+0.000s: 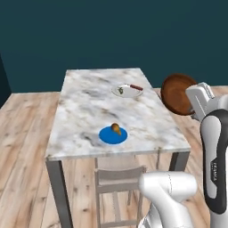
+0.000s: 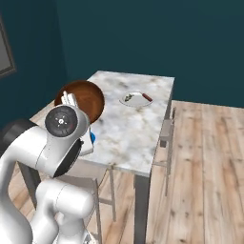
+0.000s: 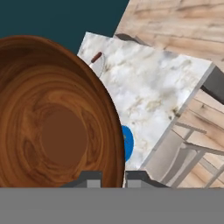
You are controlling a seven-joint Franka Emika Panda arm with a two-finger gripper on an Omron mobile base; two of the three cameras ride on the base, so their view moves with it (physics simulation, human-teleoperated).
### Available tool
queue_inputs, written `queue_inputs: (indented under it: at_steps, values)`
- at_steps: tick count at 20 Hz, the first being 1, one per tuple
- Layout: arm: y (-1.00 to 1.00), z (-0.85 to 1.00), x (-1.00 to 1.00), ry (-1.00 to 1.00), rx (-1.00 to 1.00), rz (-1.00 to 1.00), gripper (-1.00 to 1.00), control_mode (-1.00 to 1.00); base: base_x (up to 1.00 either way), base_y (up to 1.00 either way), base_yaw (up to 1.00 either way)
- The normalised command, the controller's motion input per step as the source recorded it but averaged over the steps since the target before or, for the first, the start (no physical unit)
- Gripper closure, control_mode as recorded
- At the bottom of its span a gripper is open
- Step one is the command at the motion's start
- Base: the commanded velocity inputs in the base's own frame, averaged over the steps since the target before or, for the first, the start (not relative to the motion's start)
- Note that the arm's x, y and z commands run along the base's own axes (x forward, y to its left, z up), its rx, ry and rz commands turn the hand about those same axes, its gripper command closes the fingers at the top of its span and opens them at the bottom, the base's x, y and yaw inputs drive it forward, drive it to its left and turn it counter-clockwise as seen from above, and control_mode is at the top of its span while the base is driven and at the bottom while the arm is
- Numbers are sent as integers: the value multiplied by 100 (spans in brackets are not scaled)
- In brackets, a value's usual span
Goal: Take the smaller bowl and place it next to the appetizer plate on the dining counter , and place the larger bowl next to the plate with cooked food.
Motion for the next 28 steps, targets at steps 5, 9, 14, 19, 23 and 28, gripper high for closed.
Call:
queue_inputs:
  at_steps: [5, 9, 14, 19, 23, 28]
  values:
    - [0, 0, 0, 0, 0, 0, 100, 100, 37, 17, -14]
    - [0, 0, 0, 0, 0, 0, 100, 100, 2, 0, -3]
    - [-1, -60, 10, 19, -1, 2, 100, -100, 0, 0, 0]
    - [-23, -97, 81, 28, 0, 25, 100, -100, 0, 0, 0]
    - [-20, -98, 100, 31, 0, 31, 100, -100, 0, 0, 0]
    - [10, -80, 99, 14, 0, 22, 100, -100, 0, 0, 0]
